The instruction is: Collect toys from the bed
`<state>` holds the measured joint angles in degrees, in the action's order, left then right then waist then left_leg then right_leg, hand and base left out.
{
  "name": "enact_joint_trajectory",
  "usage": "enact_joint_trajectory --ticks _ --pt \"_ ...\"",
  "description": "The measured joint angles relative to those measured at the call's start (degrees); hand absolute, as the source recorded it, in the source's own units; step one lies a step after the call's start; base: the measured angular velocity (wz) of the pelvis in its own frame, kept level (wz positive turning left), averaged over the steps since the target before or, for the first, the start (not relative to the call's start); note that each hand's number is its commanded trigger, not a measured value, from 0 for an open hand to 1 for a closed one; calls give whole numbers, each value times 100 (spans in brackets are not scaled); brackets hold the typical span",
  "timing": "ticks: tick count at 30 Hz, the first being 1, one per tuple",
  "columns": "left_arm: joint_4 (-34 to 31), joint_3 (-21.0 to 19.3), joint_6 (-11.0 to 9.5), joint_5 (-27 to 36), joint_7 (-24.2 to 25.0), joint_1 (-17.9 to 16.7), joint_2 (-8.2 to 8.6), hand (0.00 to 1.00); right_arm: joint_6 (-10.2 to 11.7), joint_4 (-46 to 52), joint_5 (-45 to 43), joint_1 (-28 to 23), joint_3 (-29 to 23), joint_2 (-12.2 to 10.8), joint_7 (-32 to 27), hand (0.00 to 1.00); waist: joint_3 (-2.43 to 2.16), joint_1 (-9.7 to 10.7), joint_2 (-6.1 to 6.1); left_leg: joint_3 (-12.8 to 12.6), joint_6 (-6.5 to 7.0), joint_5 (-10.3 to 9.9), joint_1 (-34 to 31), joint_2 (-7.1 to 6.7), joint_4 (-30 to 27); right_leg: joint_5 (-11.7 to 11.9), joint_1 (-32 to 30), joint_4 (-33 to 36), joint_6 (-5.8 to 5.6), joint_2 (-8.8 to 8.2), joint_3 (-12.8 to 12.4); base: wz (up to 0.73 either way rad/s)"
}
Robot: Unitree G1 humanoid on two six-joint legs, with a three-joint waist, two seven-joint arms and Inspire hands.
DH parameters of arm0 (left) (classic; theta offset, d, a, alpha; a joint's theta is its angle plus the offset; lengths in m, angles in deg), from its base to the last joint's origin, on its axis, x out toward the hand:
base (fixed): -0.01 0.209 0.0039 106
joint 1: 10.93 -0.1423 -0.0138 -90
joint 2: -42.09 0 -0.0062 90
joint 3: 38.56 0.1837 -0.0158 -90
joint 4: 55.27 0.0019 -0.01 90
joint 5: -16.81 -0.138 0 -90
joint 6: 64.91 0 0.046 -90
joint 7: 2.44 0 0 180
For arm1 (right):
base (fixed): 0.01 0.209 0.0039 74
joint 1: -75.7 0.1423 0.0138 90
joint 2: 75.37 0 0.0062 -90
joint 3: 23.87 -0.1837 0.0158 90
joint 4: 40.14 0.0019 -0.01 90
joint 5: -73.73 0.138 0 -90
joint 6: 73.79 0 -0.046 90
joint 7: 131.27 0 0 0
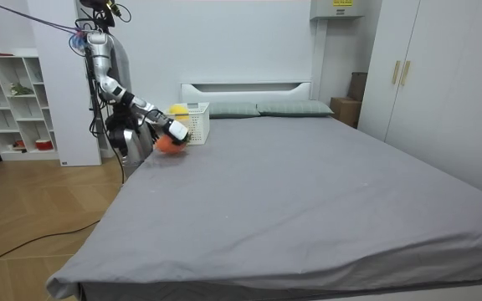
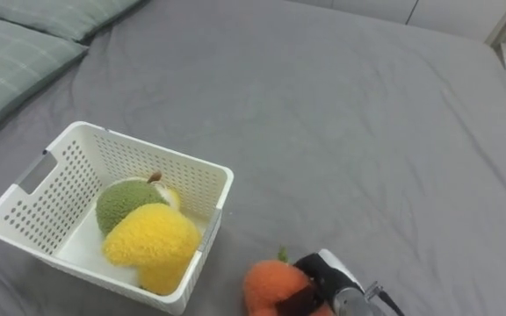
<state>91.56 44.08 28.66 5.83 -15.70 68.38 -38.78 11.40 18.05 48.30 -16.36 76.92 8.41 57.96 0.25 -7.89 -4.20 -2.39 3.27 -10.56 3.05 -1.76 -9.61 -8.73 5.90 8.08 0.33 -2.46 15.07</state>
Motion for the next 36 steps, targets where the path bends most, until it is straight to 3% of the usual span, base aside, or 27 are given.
enact_joint_trajectory --ticks 4,6,11,16,21,36 --pt "1 -40 0 1 -1 -3 -15 0 -21 764 -7 -3 -147 15 -36 100 55 46 -25 -7 1 1 15 1 -2 0 5 32 0 24 -11 0" --pt "9 -57 0 -2 0 -4 -21 0 -21 1001 -2 -2 -211 15 -61 100 56 52 -23 -14 2 0 29 1 0 0 5 45 -1 24 -21 -2" --pt "114 -217 6 4 -7 -39 -39 0 -25 1806 19 1 -471 80 -110 100 47 49 -38 -51 3 -1 38 6 3 -1 -11 55 -1 31 -76 -3" --pt "56 -221 12 -143 -6 -85 -40 0 -25 2714 34 11 -637 352 -156 100 30 76 -35 -71 4 -1 49 9 -2 0 -8 60 -1 32 -87 0" --pt "46 -279 8 -236 -6 -103 -32 0 -24 3121 41 38 -907 353 -234 100 -31 122 -12 -85 5 1 73 10 14 0 6 69 -1 30 -96 0" --pt "39 -357 -6 -263 -67 -120 -31 0 -16 3815 66 196 -1164 358 -498 100 -30 128 -21 -151 7 3 53 19 59 0 -61 82 -1 32 -119 -1"
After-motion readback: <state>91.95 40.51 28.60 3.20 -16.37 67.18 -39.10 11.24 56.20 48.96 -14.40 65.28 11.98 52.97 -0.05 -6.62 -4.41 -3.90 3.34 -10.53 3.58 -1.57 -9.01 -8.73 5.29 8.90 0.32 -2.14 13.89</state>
